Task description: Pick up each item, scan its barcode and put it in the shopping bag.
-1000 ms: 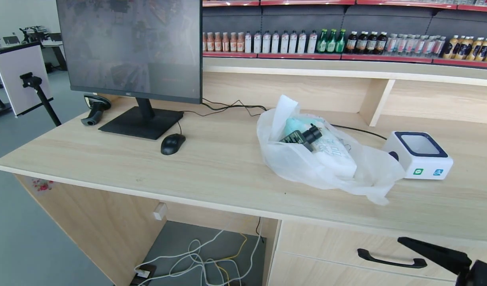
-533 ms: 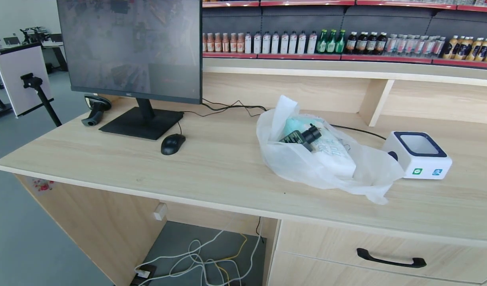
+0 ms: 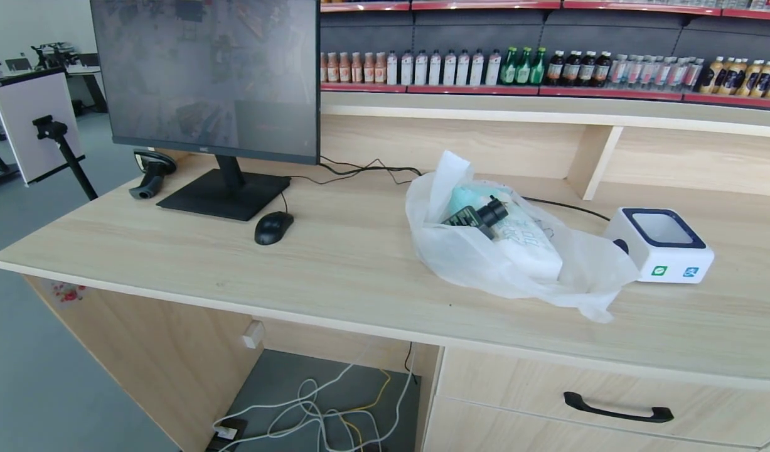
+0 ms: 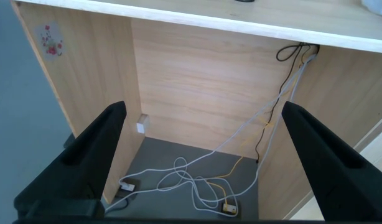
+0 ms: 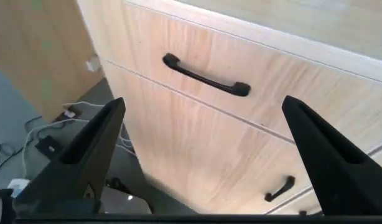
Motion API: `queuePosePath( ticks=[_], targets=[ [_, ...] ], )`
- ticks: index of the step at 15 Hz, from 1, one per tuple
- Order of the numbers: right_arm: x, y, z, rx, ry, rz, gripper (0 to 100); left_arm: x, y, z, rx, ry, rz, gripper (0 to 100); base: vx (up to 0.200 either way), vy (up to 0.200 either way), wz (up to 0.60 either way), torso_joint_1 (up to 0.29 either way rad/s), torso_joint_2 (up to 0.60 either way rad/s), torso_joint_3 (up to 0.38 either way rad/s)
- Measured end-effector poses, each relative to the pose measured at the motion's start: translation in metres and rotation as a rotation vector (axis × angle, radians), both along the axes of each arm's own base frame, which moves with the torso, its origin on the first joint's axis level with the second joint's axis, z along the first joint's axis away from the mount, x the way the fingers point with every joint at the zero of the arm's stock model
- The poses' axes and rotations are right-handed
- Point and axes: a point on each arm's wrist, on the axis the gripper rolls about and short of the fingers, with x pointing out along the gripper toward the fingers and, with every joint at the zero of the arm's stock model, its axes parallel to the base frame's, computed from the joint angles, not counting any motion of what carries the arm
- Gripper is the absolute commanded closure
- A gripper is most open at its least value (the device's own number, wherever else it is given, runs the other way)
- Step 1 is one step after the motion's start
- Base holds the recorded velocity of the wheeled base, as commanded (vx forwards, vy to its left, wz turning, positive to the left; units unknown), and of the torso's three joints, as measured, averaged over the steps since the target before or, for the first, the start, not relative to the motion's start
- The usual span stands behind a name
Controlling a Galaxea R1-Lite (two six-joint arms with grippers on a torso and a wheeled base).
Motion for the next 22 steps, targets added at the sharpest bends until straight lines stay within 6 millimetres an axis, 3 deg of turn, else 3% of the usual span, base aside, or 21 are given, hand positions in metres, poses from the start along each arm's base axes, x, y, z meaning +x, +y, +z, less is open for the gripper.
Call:
queuePosePath(
  ticks=[2, 6, 19, 22],
  targets=[
    [-0.0014, -0.0001, 0.0029, 0.029, -0.077, -0.139, 0, 0.0, 0.0, 0.0, -0.001, 0.0, 0.0, 0, 0.0, 0.0, 0.0, 0.0, 0.0, 0.0],
    [-0.0032, 0.0002, -0.0013, 0.033, -0.058, -0.205, 0, 0.0, 0.0, 0.0, 0.0, 0.0, 0.0, 0, -0.1, 0.0, 0.0, 0.001, 0.0, 0.0],
    [-0.003, 0.0019, -0.0066, 0.089, -0.032, -0.142, 0, 0.0, 0.0, 0.0, 0.0, 0.0, 0.0, 0, -0.015, 0.0, 0.0, 0.002, 0.0, 0.0],
    [-0.0029, 0.0019, -0.0067, 0.091, -0.032, -0.14, 0, 0.0, 0.0, -0.0001, 0.001, 0.001, 0.0, 0, 0.0, 0.0, -0.6, 0.002, 0.0, 0.004]
  ],
)
